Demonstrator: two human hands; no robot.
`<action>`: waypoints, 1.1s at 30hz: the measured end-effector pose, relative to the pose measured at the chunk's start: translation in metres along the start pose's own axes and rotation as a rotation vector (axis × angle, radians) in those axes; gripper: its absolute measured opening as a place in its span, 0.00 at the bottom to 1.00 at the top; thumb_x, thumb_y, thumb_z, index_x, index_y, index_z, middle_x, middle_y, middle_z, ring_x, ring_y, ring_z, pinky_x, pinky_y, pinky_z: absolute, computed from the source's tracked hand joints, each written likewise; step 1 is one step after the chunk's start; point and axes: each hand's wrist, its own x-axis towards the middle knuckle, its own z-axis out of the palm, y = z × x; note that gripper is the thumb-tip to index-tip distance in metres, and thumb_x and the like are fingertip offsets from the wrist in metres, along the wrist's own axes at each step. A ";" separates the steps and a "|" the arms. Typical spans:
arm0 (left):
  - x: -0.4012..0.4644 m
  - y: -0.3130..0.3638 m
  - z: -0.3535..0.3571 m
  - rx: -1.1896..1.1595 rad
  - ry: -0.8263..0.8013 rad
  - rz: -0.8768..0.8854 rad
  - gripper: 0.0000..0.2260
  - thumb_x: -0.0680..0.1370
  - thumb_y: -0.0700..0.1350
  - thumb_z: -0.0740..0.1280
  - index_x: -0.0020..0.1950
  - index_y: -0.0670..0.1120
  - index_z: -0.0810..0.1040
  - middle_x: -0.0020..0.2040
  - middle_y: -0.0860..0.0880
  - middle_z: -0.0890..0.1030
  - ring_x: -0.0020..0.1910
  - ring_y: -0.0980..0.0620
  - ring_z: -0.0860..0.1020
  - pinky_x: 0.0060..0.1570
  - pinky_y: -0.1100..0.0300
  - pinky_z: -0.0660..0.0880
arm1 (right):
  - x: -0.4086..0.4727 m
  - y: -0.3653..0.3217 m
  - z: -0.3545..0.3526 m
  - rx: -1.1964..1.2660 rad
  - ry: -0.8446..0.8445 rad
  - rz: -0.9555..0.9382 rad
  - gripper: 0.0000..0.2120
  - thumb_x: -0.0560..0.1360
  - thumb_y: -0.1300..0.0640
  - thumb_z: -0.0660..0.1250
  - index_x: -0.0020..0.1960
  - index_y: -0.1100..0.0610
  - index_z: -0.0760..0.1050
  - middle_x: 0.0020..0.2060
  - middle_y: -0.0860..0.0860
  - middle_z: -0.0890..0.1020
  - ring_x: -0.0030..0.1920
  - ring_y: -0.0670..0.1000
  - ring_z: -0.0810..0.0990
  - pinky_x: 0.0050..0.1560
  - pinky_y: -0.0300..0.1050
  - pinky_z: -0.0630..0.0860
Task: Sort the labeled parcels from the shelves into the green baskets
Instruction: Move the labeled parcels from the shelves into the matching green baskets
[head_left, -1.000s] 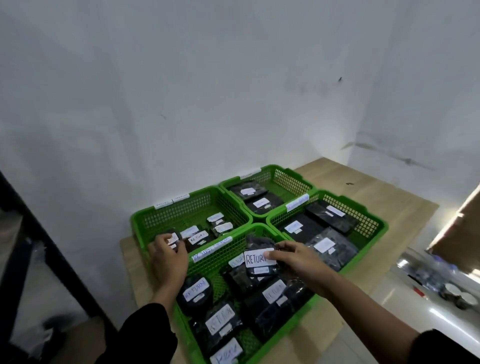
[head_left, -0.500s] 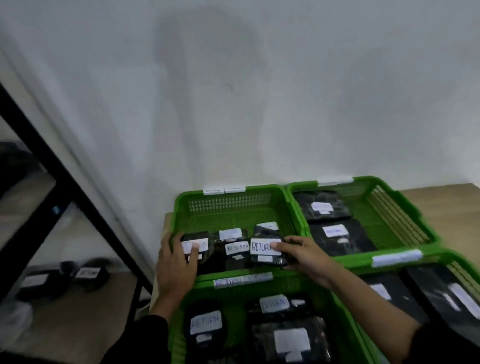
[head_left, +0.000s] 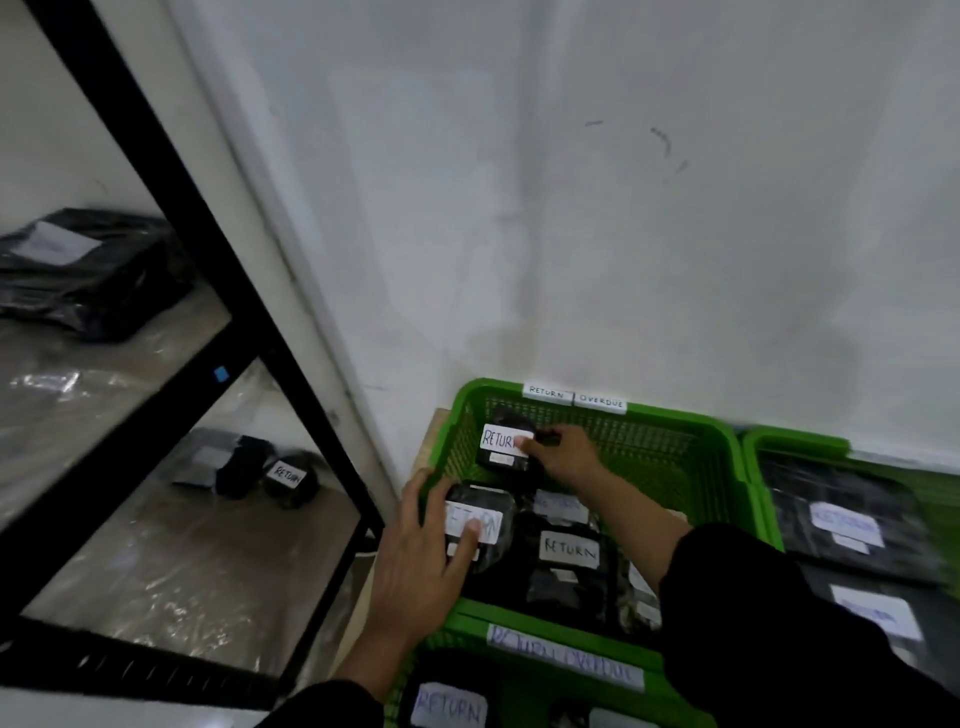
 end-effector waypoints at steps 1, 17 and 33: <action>0.000 0.001 0.000 0.003 -0.003 0.001 0.30 0.75 0.67 0.44 0.71 0.53 0.62 0.73 0.54 0.57 0.70 0.52 0.64 0.65 0.54 0.68 | 0.004 0.001 0.004 -0.029 -0.010 0.003 0.21 0.71 0.46 0.72 0.54 0.62 0.79 0.49 0.58 0.83 0.52 0.57 0.81 0.56 0.50 0.77; -0.002 0.003 0.002 0.032 -0.029 -0.005 0.31 0.74 0.68 0.41 0.72 0.54 0.59 0.74 0.56 0.52 0.72 0.54 0.60 0.68 0.55 0.65 | -0.007 -0.010 0.003 -0.172 -0.012 -0.006 0.27 0.74 0.50 0.69 0.69 0.61 0.68 0.64 0.58 0.75 0.64 0.57 0.74 0.62 0.45 0.71; 0.007 0.005 -0.025 0.034 -0.222 -0.008 0.32 0.75 0.66 0.49 0.74 0.50 0.57 0.75 0.48 0.53 0.71 0.46 0.64 0.67 0.50 0.65 | -0.178 -0.045 -0.062 -0.156 0.248 -0.199 0.17 0.76 0.55 0.68 0.63 0.55 0.70 0.43 0.51 0.77 0.40 0.47 0.75 0.41 0.38 0.71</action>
